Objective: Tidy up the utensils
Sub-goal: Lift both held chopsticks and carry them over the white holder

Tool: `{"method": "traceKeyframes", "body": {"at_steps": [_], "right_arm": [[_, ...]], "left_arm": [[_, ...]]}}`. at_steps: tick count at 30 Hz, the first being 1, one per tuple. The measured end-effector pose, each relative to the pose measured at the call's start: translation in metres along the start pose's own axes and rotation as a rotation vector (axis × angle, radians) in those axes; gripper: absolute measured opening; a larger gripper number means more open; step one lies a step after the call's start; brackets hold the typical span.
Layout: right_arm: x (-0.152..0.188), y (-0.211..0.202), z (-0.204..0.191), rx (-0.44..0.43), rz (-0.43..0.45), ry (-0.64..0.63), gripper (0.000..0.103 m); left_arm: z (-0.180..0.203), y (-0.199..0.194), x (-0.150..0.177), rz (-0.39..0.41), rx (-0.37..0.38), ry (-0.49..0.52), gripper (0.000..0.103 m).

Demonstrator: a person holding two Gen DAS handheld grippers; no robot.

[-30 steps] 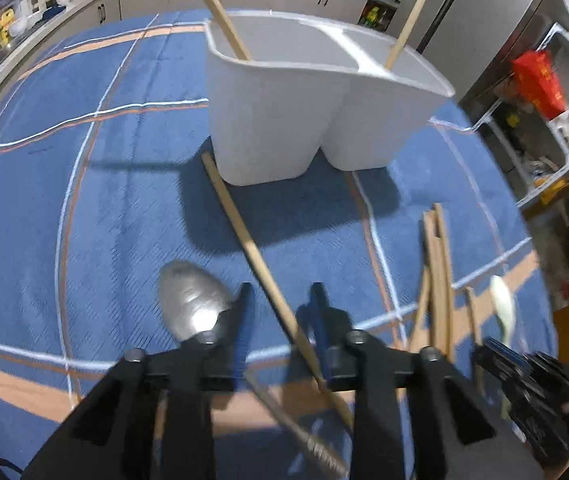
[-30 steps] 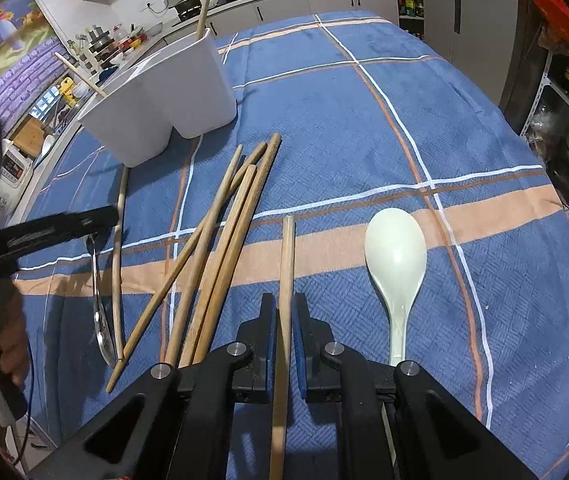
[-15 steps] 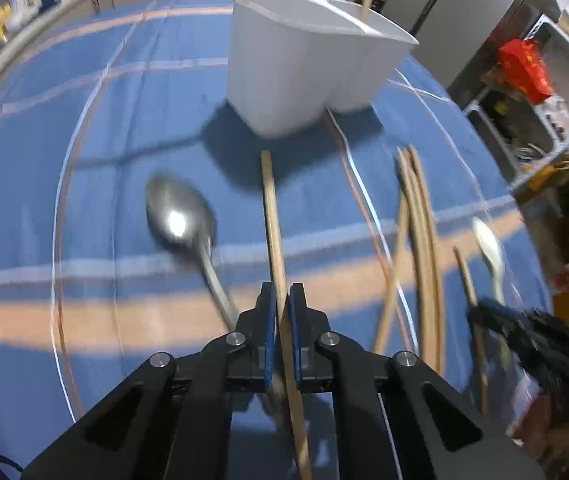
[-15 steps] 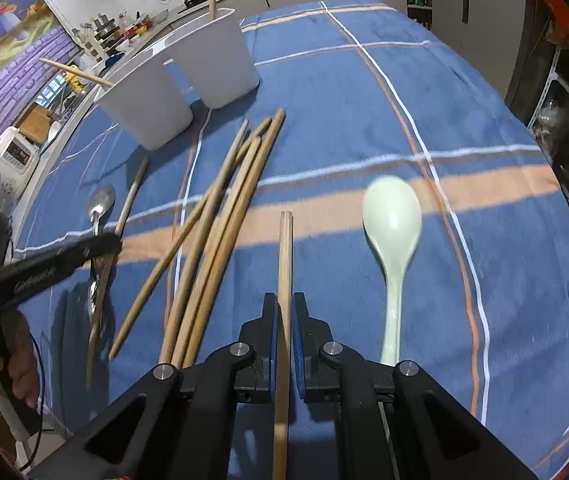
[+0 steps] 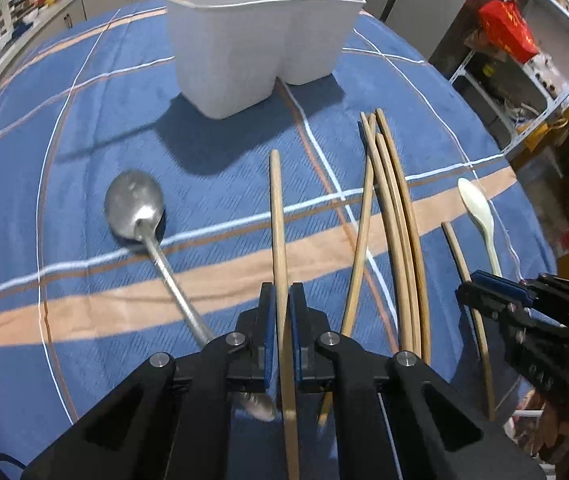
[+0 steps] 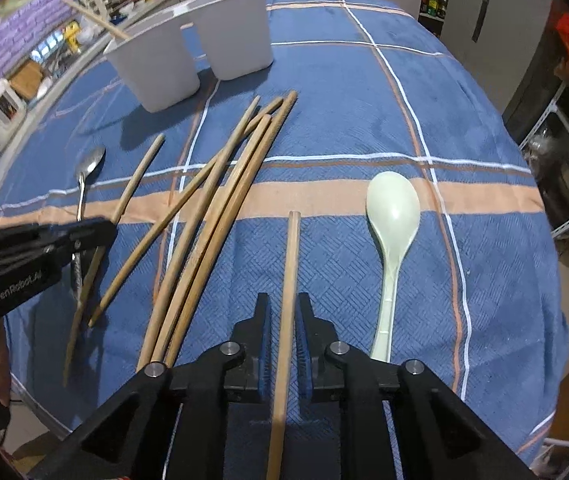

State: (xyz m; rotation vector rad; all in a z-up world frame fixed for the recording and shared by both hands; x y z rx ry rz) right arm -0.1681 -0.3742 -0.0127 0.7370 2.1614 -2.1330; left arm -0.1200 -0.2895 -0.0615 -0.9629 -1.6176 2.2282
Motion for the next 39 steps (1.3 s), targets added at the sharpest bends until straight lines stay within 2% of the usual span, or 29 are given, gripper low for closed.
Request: {"method": "traceKeyframes", "body": {"at_steps": [1, 4, 6, 8, 13, 17, 30, 39], "right_arm": [[-0.001, 0.001, -0.003, 0.010, 0.001, -0.006, 0.021], [-0.003, 0.002, -0.009, 0.009, 0.032, -0.021, 0.021], [-0.004, 0.002, -0.011, -0.034, 0.058, -0.018, 0.007], [-0.005, 0.000, -0.006, -0.102, 0.074, 0.038, 0.006], [-0.004, -0.023, 0.000, -0.154, 0.163, 0.087, 0.006], [-0.004, -0.045, -0.001, -0.181, 0.229, 0.100, 0.006], [-0.004, -0.120, -0.017, -0.258, 0.420, 0.104, 0.006], [-0.024, -0.161, -0.023, -0.276, 0.534, 0.098, 0.006]], "left_arm": [[0.002, 0.002, -0.002, 0.006, -0.012, 0.006, 0.007], [0.009, 0.005, -0.004, 0.028, -0.030, 0.021, 0.006], [0.012, 0.005, -0.003, 0.046, -0.004, 0.010, 0.006], [0.012, -0.001, -0.001, 0.067, 0.032, -0.022, 0.006], [0.003, -0.039, -0.002, 0.163, 0.102, -0.076, 0.006], [-0.002, -0.066, 0.000, 0.226, 0.129, -0.106, 0.006], [0.004, -0.145, 0.008, 0.419, 0.117, -0.090, 0.006], [0.004, -0.193, -0.017, 0.543, 0.148, -0.091, 0.006]]}}
Point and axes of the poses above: each gripper's, at about its wrist camera, not at the fingertips, and y roughly the way its jaws point, z to its right, x to its underside, the point moved 8 cm from there along y, roughly the way its jaws point, and after that the axes turned 1 degree about x, right-handed, at the moved point
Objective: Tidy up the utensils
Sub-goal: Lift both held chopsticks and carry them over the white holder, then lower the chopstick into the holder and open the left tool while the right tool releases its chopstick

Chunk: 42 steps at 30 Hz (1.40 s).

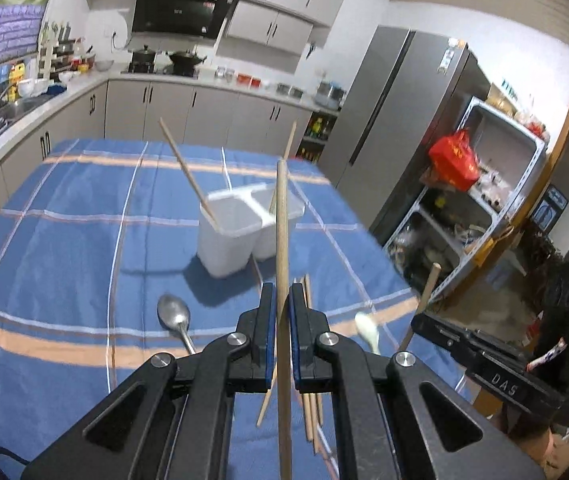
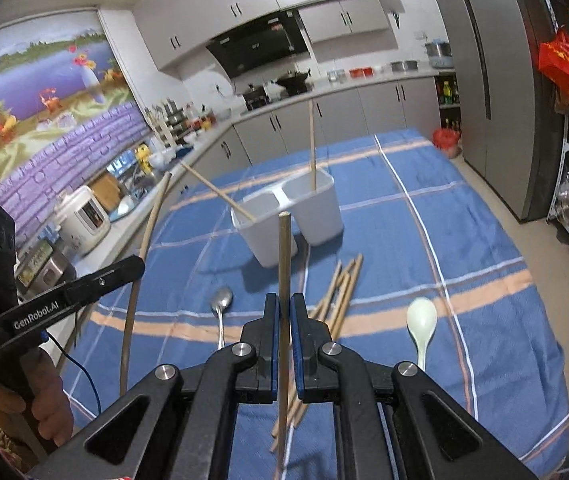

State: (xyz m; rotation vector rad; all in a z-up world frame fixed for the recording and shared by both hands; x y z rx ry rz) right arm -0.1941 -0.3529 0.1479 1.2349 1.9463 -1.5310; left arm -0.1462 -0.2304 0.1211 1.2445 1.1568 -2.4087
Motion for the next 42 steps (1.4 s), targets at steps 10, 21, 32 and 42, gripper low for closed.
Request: {"method": "traceKeyframes", "body": {"at_steps": [10, 21, 32, 42], "right_arm": [[-0.067, -0.001, -0.004, 0.010, 0.111, -0.017, 0.006], [-0.186, 0.033, -0.005, 0.035, 0.234, -0.028, 0.006], [-0.232, 0.136, 0.019, 0.085, 0.193, -0.023, 0.006], [-0.190, 0.201, 0.045, 0.044, 0.018, 0.034, 0.006]], "left_arm": [[-0.007, 0.002, -0.089, 0.161, 0.003, -0.018, 0.006], [-0.012, 0.067, -0.187, 0.306, -0.031, -0.021, 0.006], [-0.016, 0.171, -0.203, 0.313, -0.172, 0.092, 0.006], [-0.042, 0.216, -0.154, 0.175, -0.203, 0.068, 0.006]]}}
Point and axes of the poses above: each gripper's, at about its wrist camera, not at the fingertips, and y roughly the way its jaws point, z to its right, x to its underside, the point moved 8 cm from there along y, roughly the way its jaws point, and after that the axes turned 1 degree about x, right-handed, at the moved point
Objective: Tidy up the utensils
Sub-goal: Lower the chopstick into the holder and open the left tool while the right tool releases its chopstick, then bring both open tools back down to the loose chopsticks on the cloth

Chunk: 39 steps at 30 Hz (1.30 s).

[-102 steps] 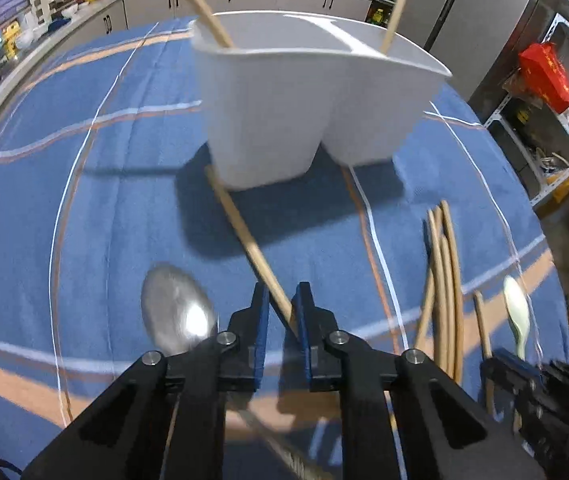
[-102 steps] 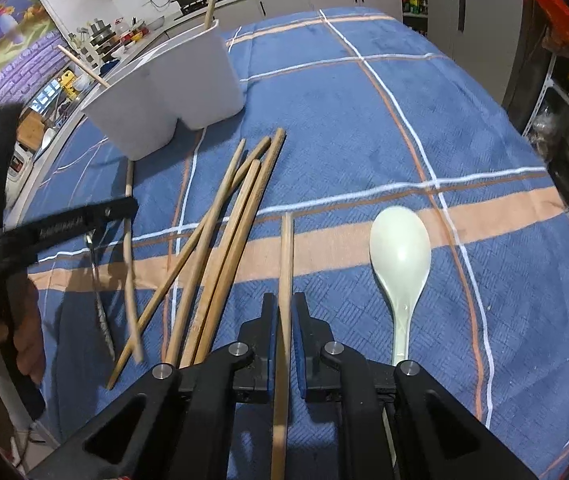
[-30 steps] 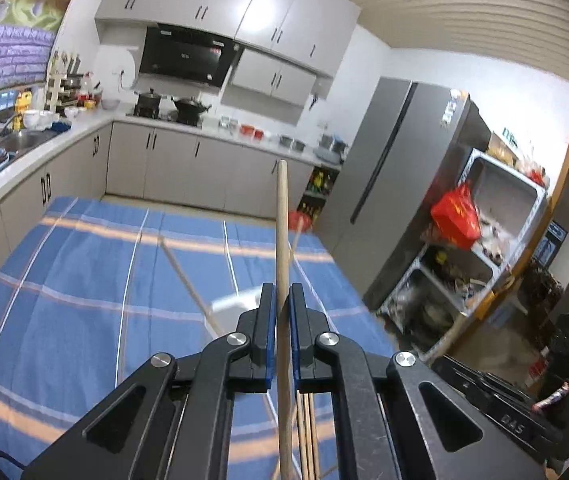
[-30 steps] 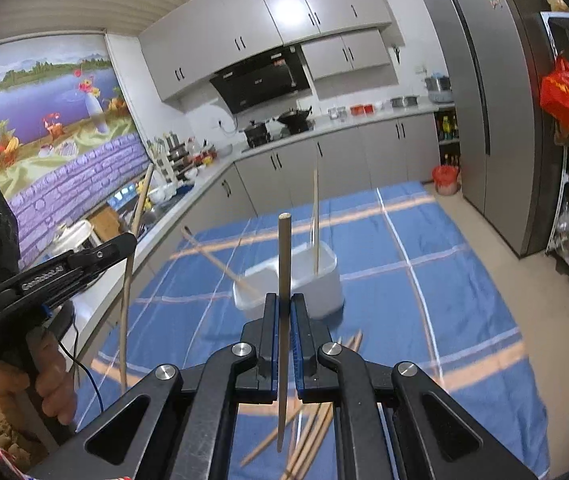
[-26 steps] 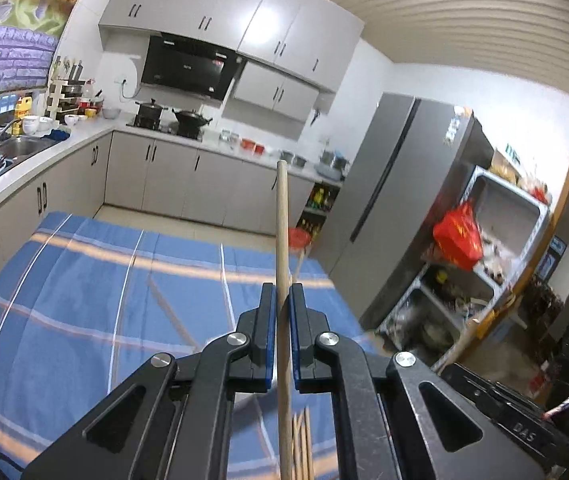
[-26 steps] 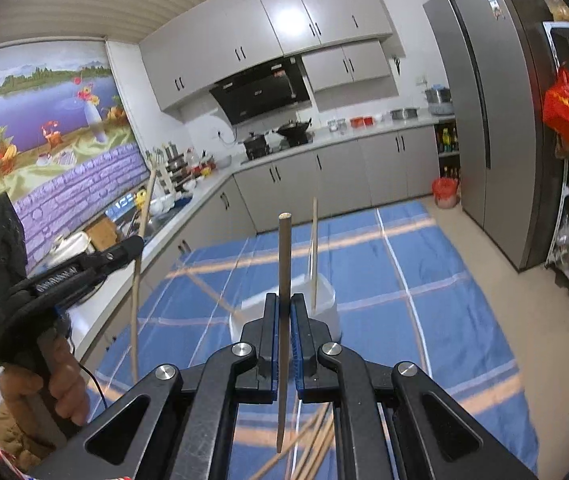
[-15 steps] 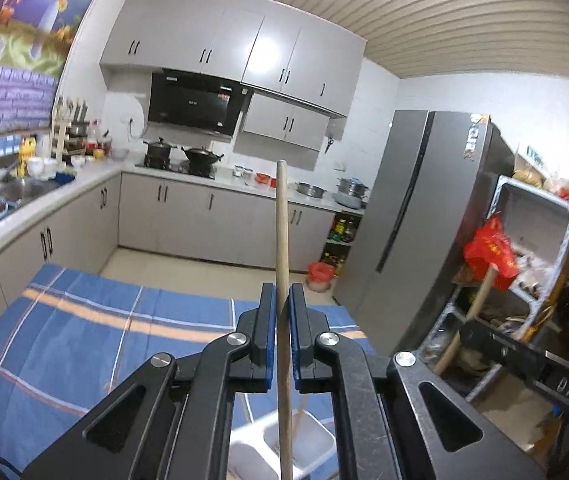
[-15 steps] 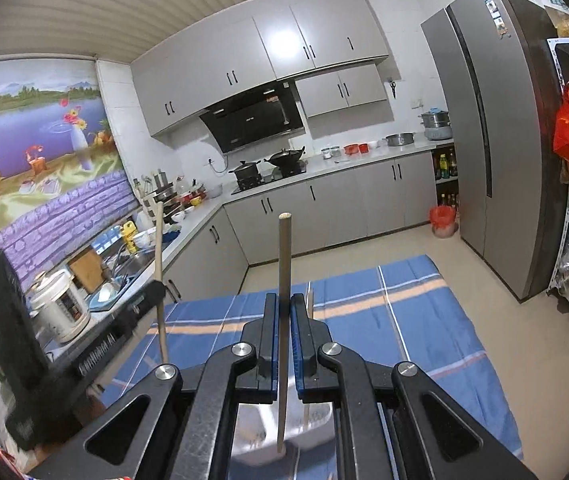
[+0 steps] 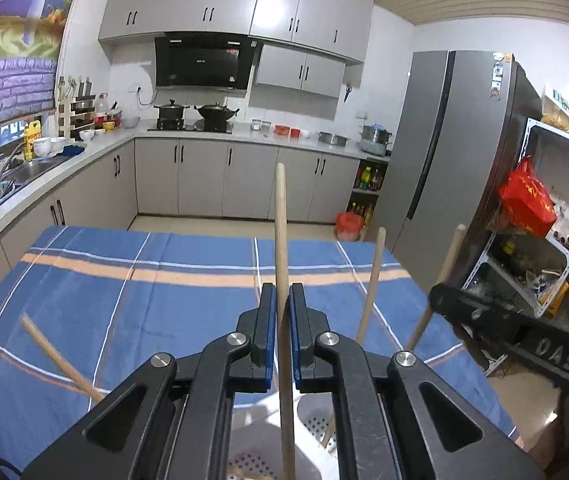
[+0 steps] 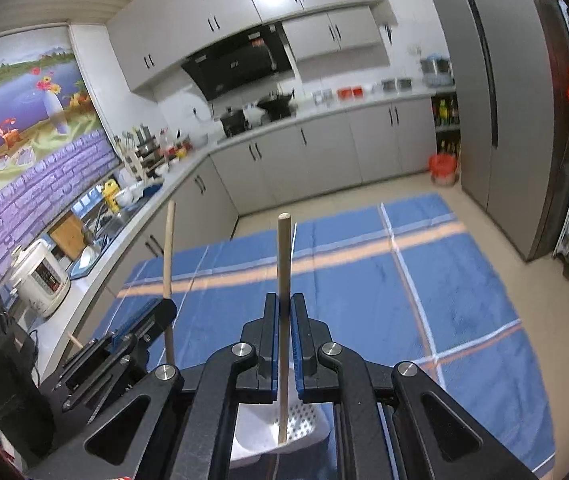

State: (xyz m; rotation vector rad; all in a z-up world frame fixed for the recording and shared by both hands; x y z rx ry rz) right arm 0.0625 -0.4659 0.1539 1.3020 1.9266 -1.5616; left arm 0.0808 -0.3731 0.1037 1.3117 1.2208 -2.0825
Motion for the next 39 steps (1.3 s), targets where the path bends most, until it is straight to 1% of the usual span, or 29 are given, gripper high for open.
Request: {"method": "traceKeyframes", "body": {"at_steps": [3, 9, 12, 13, 15, 16, 18, 19, 22, 25, 31, 32, 34, 36, 39], "right_arm": [[0.007, 0.007, 0.005, -0.020, -0.027, 0.020, 0.007], [0.026, 0.017, 0.014, -0.037, -0.085, 0.053, 0.008], [0.038, 0.021, 0.018, -0.031, -0.110, 0.057, 0.017], [0.041, 0.021, 0.019, -0.030, -0.117, 0.058, 0.019], [0.051, 0.025, 0.021, -0.030, -0.137, 0.062, 0.019], [0.054, 0.026, 0.022, -0.029, -0.145, 0.065, 0.019], [0.065, 0.031, 0.023, -0.029, -0.167, 0.074, 0.019], [0.066, 0.031, 0.024, -0.023, -0.155, 0.073, 0.019], [0.068, 0.030, 0.024, -0.012, -0.161, 0.071, 0.022], [0.068, 0.030, 0.025, -0.012, -0.162, 0.070, 0.022], [0.072, 0.031, 0.027, -0.003, -0.167, 0.064, 0.022], [0.072, 0.031, 0.026, -0.002, -0.169, 0.065, 0.023], [0.074, 0.033, 0.026, 0.000, -0.178, 0.069, 0.023], [0.078, 0.036, 0.026, 0.007, -0.187, 0.070, 0.023], [0.084, 0.037, 0.028, 0.015, -0.197, 0.075, 0.026]], "left_arm": [[0.000, 0.000, 0.006, -0.017, 0.004, 0.000, 0.006], [-0.002, -0.019, 0.007, -0.011, 0.015, -0.022, 0.007], [-0.003, -0.033, 0.005, -0.008, 0.027, -0.031, 0.008], [-0.004, -0.040, 0.005, -0.004, 0.033, -0.037, 0.009], [-0.006, -0.054, 0.007, 0.008, 0.033, -0.047, 0.023], [-0.007, -0.061, 0.007, 0.018, 0.027, -0.052, 0.025], [-0.011, -0.070, 0.009, 0.027, 0.024, -0.055, 0.025], [-0.013, -0.072, 0.010, 0.026, 0.023, -0.056, 0.025], [-0.022, -0.069, 0.016, -0.002, 0.016, -0.063, 0.025], [-0.034, -0.066, 0.023, -0.034, 0.020, -0.115, 0.025], [-0.049, -0.085, 0.025, -0.035, 0.028, -0.141, 0.025], [-0.051, -0.087, 0.027, -0.040, 0.027, -0.144, 0.026], [-0.057, -0.093, 0.034, -0.058, 0.032, -0.171, 0.031], [-0.064, -0.096, 0.046, -0.087, 0.036, -0.210, 0.041], [-0.066, -0.085, 0.070, -0.175, 0.052, -0.231, 0.042]]}}
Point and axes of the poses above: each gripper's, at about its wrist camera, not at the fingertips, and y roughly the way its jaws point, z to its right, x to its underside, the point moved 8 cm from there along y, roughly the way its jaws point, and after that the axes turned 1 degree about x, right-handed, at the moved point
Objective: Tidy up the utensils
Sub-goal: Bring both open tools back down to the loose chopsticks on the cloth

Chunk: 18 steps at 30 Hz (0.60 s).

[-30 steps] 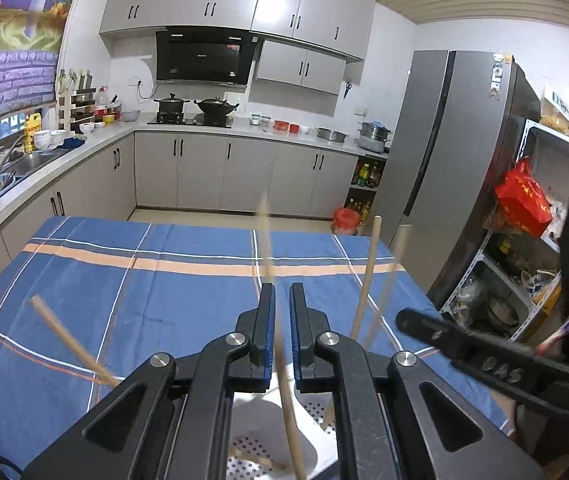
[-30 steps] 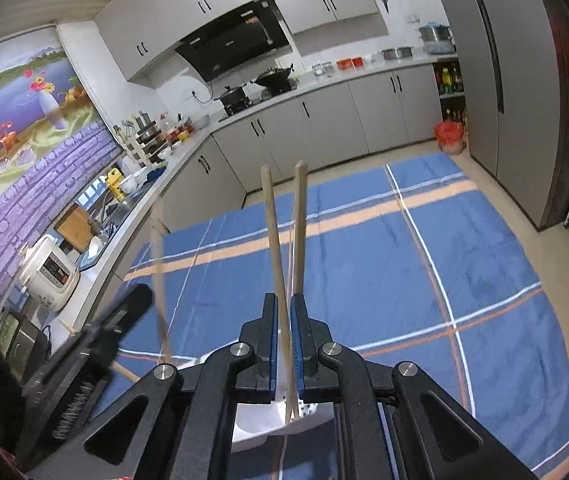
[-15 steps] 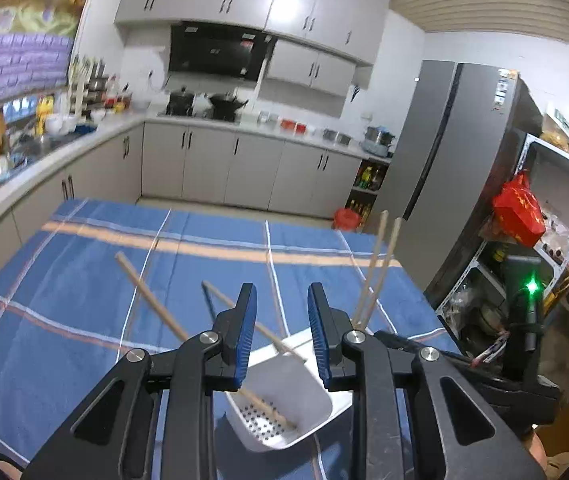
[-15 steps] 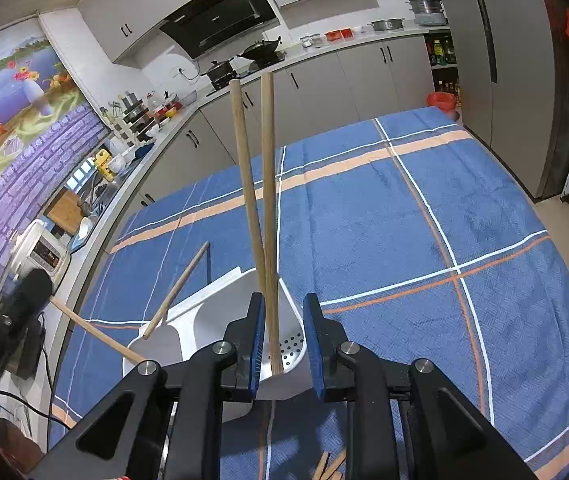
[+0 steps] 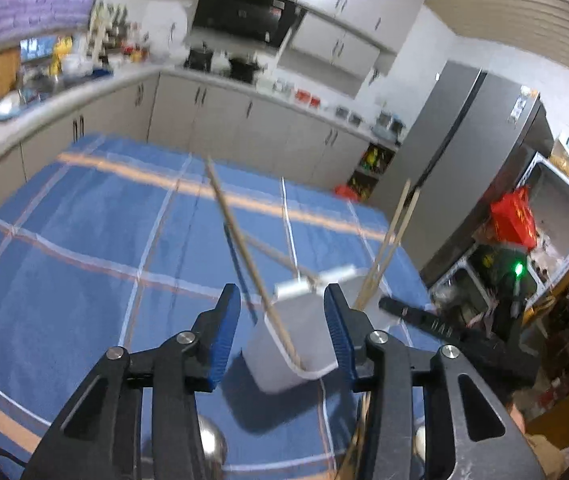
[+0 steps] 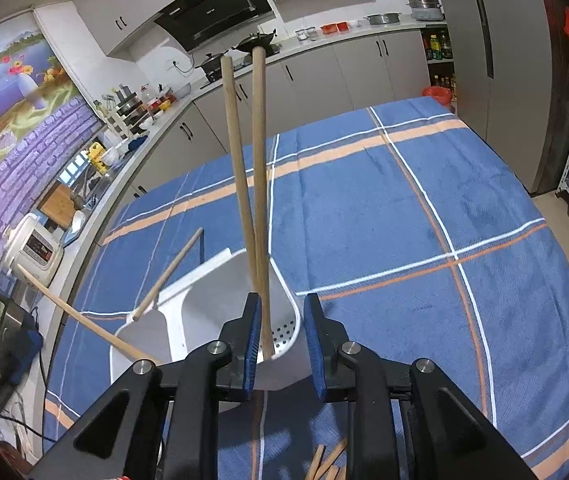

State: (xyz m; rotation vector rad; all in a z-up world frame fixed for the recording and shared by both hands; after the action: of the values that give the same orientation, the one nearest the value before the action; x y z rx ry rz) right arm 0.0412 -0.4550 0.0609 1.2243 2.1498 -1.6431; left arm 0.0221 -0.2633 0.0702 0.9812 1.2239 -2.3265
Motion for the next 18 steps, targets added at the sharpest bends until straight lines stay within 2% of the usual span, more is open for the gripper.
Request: {"method": "traceKeyframes", "body": {"at_steps": [5, 7, 8, 9, 18], "right_arm": [[0.006, 0.002, 0.003, 0.018, -0.012, 0.021, 0.026], [0.007, 0.002, 0.005, 0.012, -0.018, 0.043, 0.026], [0.007, 0.001, 0.005, 0.007, -0.023, 0.057, 0.026], [0.008, 0.001, 0.006, 0.004, -0.027, 0.066, 0.026], [0.022, -0.002, -0.007, -0.065, -0.084, 0.141, 0.026]], "left_arm": [[-0.001, 0.036, 0.014, -0.109, 0.001, -0.018, 0.042], [-0.003, 0.047, 0.016, -0.132, -0.002, -0.030, 0.027], [-0.006, 0.054, 0.016, -0.155, -0.007, -0.036, 0.012], [-0.008, 0.058, 0.015, -0.171, -0.013, -0.039, 0.009], [-0.027, 0.063, 0.000, -0.189, -0.060, -0.016, 0.008]]}}
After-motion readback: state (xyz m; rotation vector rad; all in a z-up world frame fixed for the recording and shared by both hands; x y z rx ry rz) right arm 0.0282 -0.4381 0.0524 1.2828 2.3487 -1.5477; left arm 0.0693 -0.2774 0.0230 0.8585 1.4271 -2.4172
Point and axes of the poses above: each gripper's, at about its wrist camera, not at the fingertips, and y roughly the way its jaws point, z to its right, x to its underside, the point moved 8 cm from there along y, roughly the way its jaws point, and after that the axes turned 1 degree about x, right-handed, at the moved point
